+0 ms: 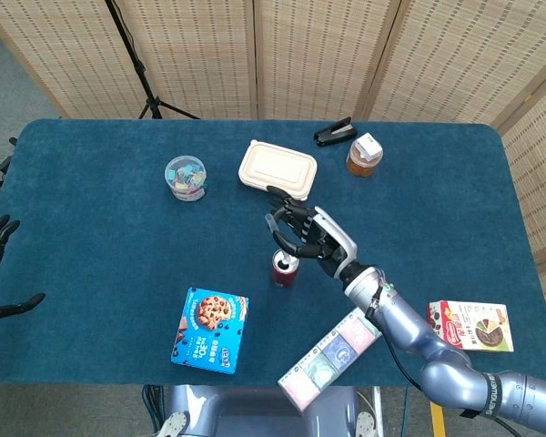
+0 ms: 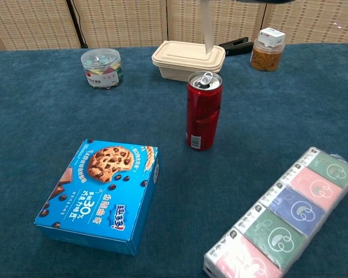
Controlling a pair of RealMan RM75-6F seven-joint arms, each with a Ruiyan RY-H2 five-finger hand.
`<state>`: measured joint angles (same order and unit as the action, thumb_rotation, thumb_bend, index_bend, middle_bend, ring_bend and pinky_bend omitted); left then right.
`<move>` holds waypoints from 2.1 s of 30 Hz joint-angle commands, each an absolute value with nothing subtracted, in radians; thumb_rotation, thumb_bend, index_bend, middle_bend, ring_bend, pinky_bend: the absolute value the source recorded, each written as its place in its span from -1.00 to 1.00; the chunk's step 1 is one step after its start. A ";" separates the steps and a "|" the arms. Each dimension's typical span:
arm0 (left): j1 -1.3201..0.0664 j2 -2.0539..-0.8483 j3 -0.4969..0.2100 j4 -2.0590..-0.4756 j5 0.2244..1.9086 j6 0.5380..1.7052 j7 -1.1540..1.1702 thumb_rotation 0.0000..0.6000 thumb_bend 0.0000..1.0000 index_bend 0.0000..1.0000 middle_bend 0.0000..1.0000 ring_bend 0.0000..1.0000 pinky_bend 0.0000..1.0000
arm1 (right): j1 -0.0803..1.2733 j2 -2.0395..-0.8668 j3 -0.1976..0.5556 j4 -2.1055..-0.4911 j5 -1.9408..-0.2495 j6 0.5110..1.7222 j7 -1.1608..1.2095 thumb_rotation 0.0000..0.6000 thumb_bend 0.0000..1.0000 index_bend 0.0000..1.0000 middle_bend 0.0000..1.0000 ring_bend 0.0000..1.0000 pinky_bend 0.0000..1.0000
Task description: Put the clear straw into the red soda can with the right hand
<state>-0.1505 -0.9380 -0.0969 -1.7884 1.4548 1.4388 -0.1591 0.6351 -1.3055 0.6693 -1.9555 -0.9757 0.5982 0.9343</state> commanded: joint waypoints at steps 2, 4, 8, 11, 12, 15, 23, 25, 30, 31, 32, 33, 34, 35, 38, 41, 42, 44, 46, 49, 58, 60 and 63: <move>-0.150 -0.938 -0.096 -1.789 1.456 1.439 -0.159 1.00 -0.83 -1.00 -1.00 -1.00 -1.00 | 0.646 -1.327 0.647 -1.928 -0.976 0.611 0.929 1.00 0.21 0.19 -1.00 -1.00 -1.00; -0.150 -0.938 -0.096 -1.789 1.456 1.438 -0.160 1.00 -0.83 -1.00 -1.00 -1.00 -1.00 | 0.649 -1.337 0.639 -1.916 -0.976 0.617 0.931 1.00 0.21 0.19 -1.00 -1.00 -1.00; -0.149 -0.941 -0.099 -1.789 1.450 1.444 -0.151 1.00 -0.83 -1.00 -1.00 -1.00 -1.00 | 0.652 -1.343 0.631 -1.909 -0.976 0.617 0.938 1.00 0.21 0.19 -1.00 -1.00 -1.00; -0.149 -0.942 -0.098 -1.791 1.450 1.442 -0.150 1.00 -0.83 -1.00 -1.00 -1.00 -1.00 | 0.654 -1.344 0.629 -1.910 -0.978 0.619 0.939 1.00 0.21 0.19 -1.00 -1.00 -1.00; -0.150 -0.942 -0.098 -1.791 1.450 1.440 -0.147 1.00 -0.83 -1.00 -1.00 -1.00 -1.00 | 0.655 -1.346 0.626 -1.907 -0.977 0.618 0.939 1.00 0.21 0.19 -1.00 -1.00 -1.00; -0.150 -0.942 -0.097 -1.792 1.452 1.440 -0.146 1.00 -0.83 -1.00 -1.00 -1.00 -1.00 | 0.659 -1.354 0.619 -1.899 -0.976 0.619 0.941 1.00 0.21 0.19 -1.00 -1.00 -1.00; -0.151 -0.941 -0.098 -1.793 1.446 1.437 -0.146 1.00 -0.83 -1.00 -1.00 -1.00 -1.00 | 0.668 -1.374 0.604 -1.888 -0.977 0.631 0.939 1.00 0.21 0.19 -1.00 -1.00 -1.00; -0.152 -0.941 -0.097 -1.794 1.446 1.434 -0.144 1.00 -0.83 -1.00 -1.00 -1.00 -1.00 | 0.671 -1.380 0.600 -1.886 -0.977 0.636 0.934 1.00 0.21 0.19 -1.00 -1.00 -1.00; -0.151 -0.941 -0.098 -1.795 1.446 1.435 -0.143 1.00 -0.83 -1.00 -1.00 -1.00 -1.00 | 0.677 -1.390 0.594 -1.881 -0.971 0.642 0.931 1.00 0.21 0.19 -1.00 -1.00 -1.00; -0.152 -0.941 -0.098 -1.795 1.445 1.435 -0.142 1.00 -0.83 -1.00 -1.00 -1.00 -1.00 | 0.678 -1.392 0.594 -1.880 -0.969 0.643 0.931 1.00 0.21 0.19 -1.00 -1.00 -1.00; -0.152 -0.942 -0.099 -1.795 1.443 1.435 -0.141 1.00 -0.83 -1.00 -1.00 -1.00 -1.00 | 0.679 -1.395 0.593 -1.879 -0.967 0.644 0.933 1.00 0.21 0.19 -1.00 -1.00 -1.00; -0.152 -0.943 -0.099 -1.796 1.441 1.436 -0.137 1.00 -0.83 -1.00 -1.00 -1.00 -1.00 | 0.681 -1.399 0.592 -1.877 -0.965 0.645 0.933 1.00 0.21 0.19 -1.00 -1.00 -1.00; -0.152 -0.944 -0.099 -1.797 1.441 1.436 -0.134 1.00 -0.83 -1.00 -1.00 -1.00 -1.00 | 0.682 -1.401 0.590 -1.876 -0.965 0.645 0.932 1.00 0.21 0.19 -1.00 -1.00 -1.00; -0.152 -0.945 -0.099 -1.798 1.441 1.436 -0.133 1.00 -0.83 -1.00 -1.00 -1.00 -1.00 | 0.683 -1.404 0.589 -1.874 -0.965 0.646 0.932 1.00 0.22 0.19 -1.00 -1.00 -1.00; -0.152 -0.944 -0.098 -1.798 1.442 1.436 -0.133 1.00 -0.83 -1.00 -1.00 -1.00 -1.00 | 0.688 -1.412 0.585 -1.868 -0.962 0.647 0.929 1.00 0.22 0.19 -1.00 -1.00 -1.00; -0.151 -0.944 -0.099 -1.798 1.442 1.437 -0.133 1.00 -0.83 -1.00 -1.00 -1.00 -1.00 | 0.690 -1.417 0.583 -1.864 -0.960 0.650 0.928 1.00 0.21 0.19 -1.00 -1.00 -1.00; -0.151 -0.944 -0.099 -1.798 1.442 1.437 -0.133 1.00 -0.83 -1.00 -1.00 -1.00 -1.00 | 0.690 -1.419 0.582 -1.863 -0.960 0.650 0.927 1.00 0.21 0.19 -1.00 -1.00 -1.00; -0.152 -0.944 -0.099 -1.798 1.441 1.436 -0.135 1.00 -0.83 -1.00 -1.00 -1.00 -1.00 | 0.692 -1.423 0.577 -1.857 -0.958 0.647 0.926 1.00 0.21 0.19 -1.00 -1.00 -1.00; -0.152 -0.944 -0.100 -1.797 1.440 1.435 -0.137 1.00 -0.83 -1.00 -1.00 -1.00 -1.00 | 0.695 -1.427 0.576 -1.850 -0.957 0.645 0.925 1.00 0.21 0.20 -1.00 -1.00 -1.00; -0.152 -0.943 -0.100 -1.797 1.441 1.436 -0.139 1.00 -0.83 -1.00 -1.00 -1.00 -1.00 | 0.696 -1.430 0.576 -1.845 -0.956 0.645 0.924 1.00 0.22 0.20 -1.00 -1.00 -1.00; -0.151 -0.942 -0.099 -1.797 1.443 1.437 -0.141 1.00 -0.82 -1.00 -1.00 -1.00 -1.00 | 0.693 -1.434 0.573 -1.833 -0.955 0.642 0.926 1.00 0.22 0.20 -1.00 -1.00 -1.00; -0.150 -0.942 -0.099 -1.797 1.443 1.437 -0.142 1.00 -0.83 -1.00 -1.00 -1.00 -1.00 | 0.693 -1.435 0.573 -1.831 -0.955 0.641 0.927 1.00 0.22 0.21 -1.00 -1.00 -1.00; -0.150 -0.941 -0.099 -1.798 1.444 1.437 -0.143 1.00 -0.83 -1.00 -1.00 -1.00 -1.00 | 0.692 -1.437 0.573 -1.827 -0.956 0.640 0.928 1.00 0.22 0.21 -1.00 -1.00 -1.00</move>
